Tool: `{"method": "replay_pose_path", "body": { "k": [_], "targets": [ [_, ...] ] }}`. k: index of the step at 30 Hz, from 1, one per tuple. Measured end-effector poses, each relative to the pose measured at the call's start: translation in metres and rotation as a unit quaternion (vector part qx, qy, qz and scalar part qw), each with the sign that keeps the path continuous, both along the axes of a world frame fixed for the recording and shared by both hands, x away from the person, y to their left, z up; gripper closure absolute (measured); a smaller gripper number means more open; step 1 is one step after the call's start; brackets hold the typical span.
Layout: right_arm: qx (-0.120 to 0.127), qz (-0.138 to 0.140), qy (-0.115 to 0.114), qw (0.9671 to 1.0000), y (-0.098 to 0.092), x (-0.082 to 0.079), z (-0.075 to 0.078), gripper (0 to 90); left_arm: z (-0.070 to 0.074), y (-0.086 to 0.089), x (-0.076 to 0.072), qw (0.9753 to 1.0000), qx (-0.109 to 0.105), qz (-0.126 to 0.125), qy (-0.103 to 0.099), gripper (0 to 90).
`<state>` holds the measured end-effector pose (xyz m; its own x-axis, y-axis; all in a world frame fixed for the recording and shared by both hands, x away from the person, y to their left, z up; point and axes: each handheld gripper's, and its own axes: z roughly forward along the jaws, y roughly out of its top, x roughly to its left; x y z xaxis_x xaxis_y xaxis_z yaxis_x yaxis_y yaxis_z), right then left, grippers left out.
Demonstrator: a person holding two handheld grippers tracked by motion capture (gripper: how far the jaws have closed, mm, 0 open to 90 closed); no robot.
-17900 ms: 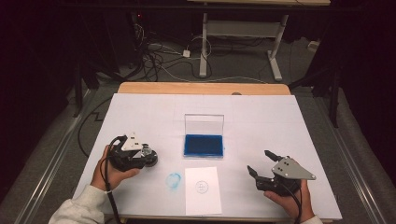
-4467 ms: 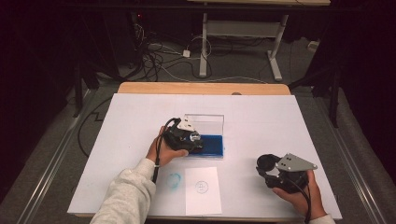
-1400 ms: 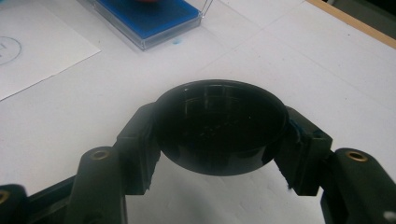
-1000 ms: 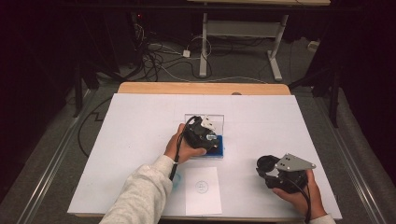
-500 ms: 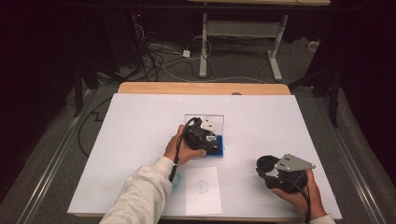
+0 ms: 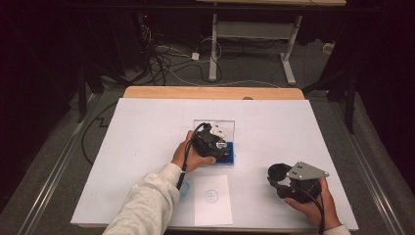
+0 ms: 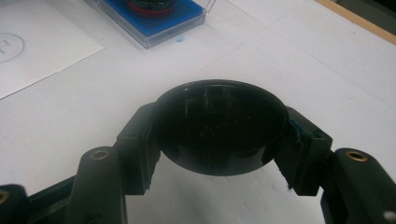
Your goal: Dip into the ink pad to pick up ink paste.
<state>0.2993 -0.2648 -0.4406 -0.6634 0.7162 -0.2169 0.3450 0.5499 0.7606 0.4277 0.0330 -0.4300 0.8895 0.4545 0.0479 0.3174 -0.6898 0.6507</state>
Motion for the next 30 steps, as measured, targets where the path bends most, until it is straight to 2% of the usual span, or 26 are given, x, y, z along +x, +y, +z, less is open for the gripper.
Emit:
{"method": "replay_pose_path", "body": {
  "k": [24, 30],
  "targets": [
    [-0.001, 0.001, -0.001, 1.0000, -0.0002, -0.0002, 0.0005, 38.4, 0.0000, 0.0001, 0.0004, 1.0000, 0.000, 0.001, 0.007, 54.5],
    [-0.002, 0.001, -0.002, 1.0000, 0.0000, -0.0004, 0.0007, 38.4, -0.0006, -0.0005, -0.0013, 1.0000, 0.001, 0.005, 0.003, 54.5]
  ]
}}
